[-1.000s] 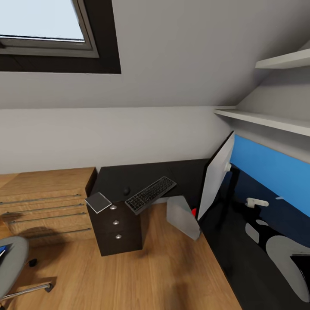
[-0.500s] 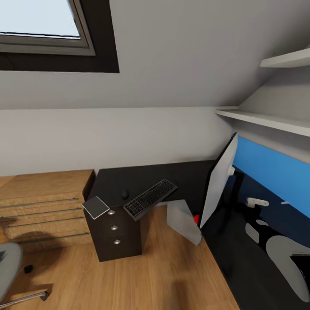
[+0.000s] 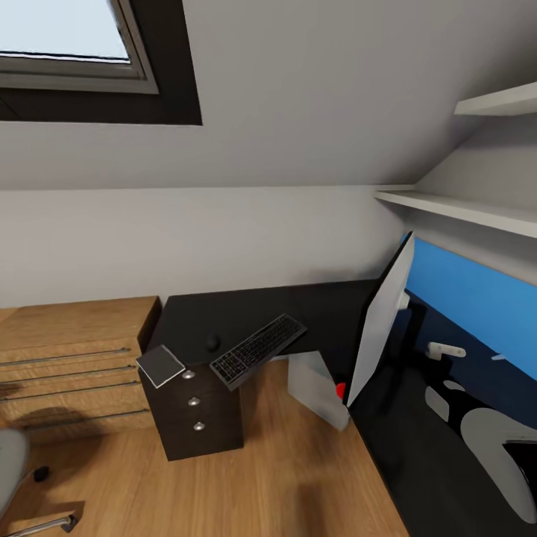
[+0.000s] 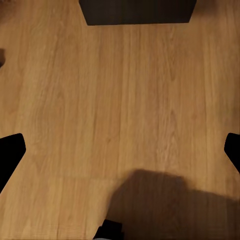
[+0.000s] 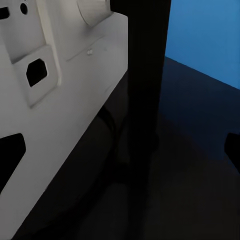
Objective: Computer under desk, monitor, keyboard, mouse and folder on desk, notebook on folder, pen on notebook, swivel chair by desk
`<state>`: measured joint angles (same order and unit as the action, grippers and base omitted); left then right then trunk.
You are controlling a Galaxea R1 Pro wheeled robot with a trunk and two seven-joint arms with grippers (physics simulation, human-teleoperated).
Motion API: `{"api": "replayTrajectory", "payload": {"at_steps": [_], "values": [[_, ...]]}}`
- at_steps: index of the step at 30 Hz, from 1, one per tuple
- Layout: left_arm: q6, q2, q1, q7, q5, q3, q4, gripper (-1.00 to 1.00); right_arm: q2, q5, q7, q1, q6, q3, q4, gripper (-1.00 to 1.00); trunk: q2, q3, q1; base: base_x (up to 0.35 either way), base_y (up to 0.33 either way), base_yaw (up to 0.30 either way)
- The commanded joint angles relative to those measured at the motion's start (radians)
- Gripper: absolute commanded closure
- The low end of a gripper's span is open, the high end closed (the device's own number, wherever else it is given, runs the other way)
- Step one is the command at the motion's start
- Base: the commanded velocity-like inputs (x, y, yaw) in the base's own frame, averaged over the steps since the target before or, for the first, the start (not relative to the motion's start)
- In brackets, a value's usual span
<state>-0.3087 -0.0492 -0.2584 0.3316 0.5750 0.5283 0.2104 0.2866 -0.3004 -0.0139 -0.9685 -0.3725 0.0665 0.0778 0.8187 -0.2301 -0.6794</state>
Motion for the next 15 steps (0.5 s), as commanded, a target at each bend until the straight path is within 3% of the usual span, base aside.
{"api": "replayTrajectory", "payload": {"at_steps": [1,6,15], "values": [[-0.003,0.000,-0.001,0.006,0.006,0.009,0.000,-1.00,0.001,-0.009,-0.001,-0.001,-0.003,0.007,-0.001,-1.00,0.001,-0.001,0.000,0.201,-0.073,0.000],[-0.004,0.000,-0.001,0.006,0.006,0.009,0.000,-1.00,0.001,-0.009,-0.001,-0.001,-0.003,0.007,-0.001,-1.00,0.001,-0.001,0.000,0.160,-0.075,0.000],[-0.005,0.000,-0.001,0.006,0.006,0.009,0.000,-1.00,0.001,-0.009,0.000,-0.001,-0.003,0.007,-0.001,-1.00,0.001,-0.001,0.000,0.054,-0.010,0.000]]}}
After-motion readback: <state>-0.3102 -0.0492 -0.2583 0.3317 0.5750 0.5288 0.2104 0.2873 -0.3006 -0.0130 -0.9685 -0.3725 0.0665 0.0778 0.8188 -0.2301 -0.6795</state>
